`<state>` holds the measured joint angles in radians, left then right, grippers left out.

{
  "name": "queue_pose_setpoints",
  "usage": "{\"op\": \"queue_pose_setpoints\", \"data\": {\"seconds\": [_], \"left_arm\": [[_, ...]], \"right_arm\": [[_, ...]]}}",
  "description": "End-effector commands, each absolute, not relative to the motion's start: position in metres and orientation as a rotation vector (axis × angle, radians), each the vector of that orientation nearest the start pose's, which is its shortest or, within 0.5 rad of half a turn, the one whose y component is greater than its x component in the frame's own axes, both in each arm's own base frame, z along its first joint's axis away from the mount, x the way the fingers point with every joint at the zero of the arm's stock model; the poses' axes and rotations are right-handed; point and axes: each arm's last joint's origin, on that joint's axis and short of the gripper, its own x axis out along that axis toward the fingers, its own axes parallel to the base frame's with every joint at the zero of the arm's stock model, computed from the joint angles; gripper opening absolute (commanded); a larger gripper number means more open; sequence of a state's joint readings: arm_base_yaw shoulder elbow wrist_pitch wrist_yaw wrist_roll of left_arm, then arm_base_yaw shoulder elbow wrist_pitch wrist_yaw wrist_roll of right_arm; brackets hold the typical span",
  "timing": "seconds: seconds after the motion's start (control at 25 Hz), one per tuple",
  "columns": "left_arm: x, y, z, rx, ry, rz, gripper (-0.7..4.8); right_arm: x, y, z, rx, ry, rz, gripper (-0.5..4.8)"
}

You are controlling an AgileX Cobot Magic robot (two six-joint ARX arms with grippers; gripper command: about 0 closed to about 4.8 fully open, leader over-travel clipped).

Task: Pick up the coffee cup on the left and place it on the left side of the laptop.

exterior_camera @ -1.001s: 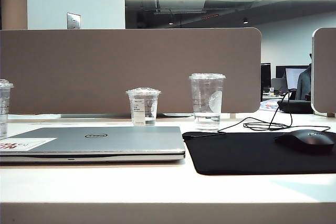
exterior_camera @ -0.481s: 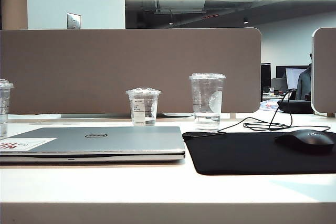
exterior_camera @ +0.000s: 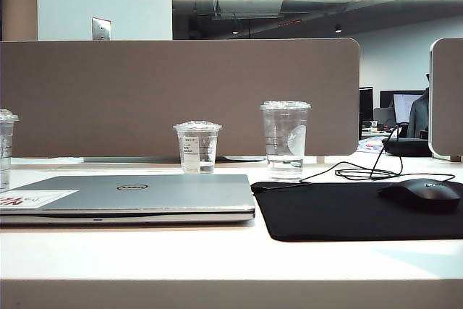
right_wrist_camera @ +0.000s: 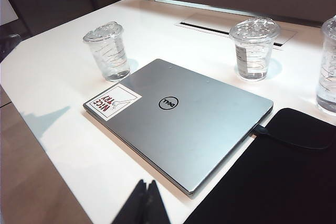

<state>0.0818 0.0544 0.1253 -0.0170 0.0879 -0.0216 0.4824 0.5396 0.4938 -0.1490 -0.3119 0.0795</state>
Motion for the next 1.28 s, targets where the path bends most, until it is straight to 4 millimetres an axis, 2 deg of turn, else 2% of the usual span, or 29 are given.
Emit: {"op": "queue_pose_setpoints", "data": {"seconds": [0.04,0.64,1.28], "left_arm": [[0.091,0.005,0.198,-0.035,-0.089,0.011,-0.06],[0.097,-0.001,0.168,-0.034,-0.025,0.001,-0.06],[0.097,-0.001,0.167,0.003,-0.018,0.000,-0.05]], "right_arm": [[0.115,0.070,0.273,0.059,0.206,0.788,-0.04],[0.115,0.070,0.273,0.059,0.206,0.787,-0.04],[0.115,0.070,0.273,0.059,0.206,0.787,-0.04]]}}
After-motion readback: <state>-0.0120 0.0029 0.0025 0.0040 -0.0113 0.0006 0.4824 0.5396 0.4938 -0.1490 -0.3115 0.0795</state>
